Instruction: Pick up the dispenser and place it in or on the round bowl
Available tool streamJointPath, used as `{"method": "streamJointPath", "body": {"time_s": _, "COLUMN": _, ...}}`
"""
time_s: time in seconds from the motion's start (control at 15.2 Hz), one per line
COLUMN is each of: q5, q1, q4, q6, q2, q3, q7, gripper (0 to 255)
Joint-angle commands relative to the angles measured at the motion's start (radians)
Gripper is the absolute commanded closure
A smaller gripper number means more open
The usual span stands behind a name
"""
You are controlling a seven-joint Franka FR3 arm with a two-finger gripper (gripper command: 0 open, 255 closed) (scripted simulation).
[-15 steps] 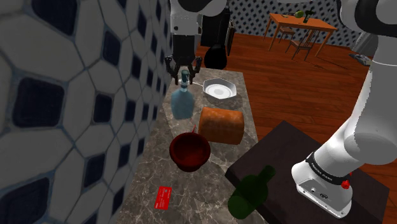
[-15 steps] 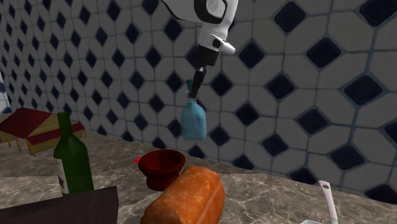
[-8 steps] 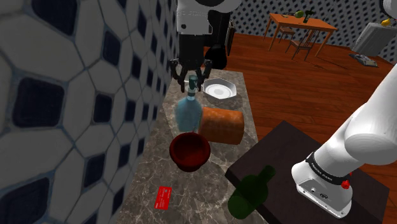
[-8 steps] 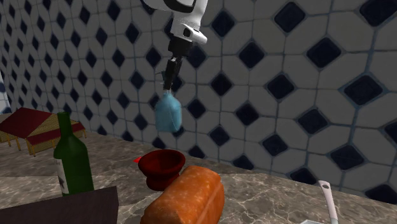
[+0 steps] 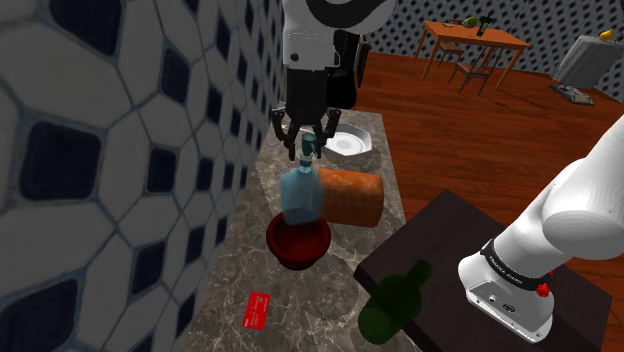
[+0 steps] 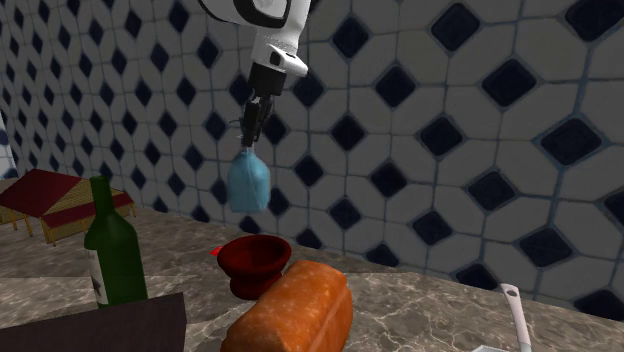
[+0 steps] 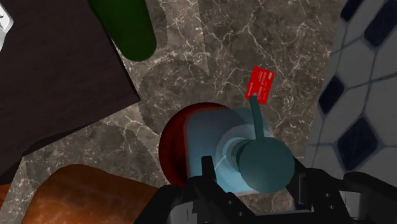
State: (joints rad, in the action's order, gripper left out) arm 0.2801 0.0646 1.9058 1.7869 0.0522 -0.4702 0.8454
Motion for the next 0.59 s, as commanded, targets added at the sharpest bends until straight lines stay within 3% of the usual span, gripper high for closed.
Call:
{"method": "streamJointPath", "body": {"time_s": 0.0, "q5": -0.001, "q1": 0.001, "q4": 0.020, "q6": 0.025, "q2": 0.005, "q3": 0.000, "q7": -0.005, "gripper": 255}}
{"method": "streamJointPath", "body": {"time_s": 0.53, "q5": -0.008, "q1": 0.006, "q4": 0.090, "q6": 0.127, "q2": 0.041, "q3": -0.003, "q7": -0.021, "gripper": 255}}
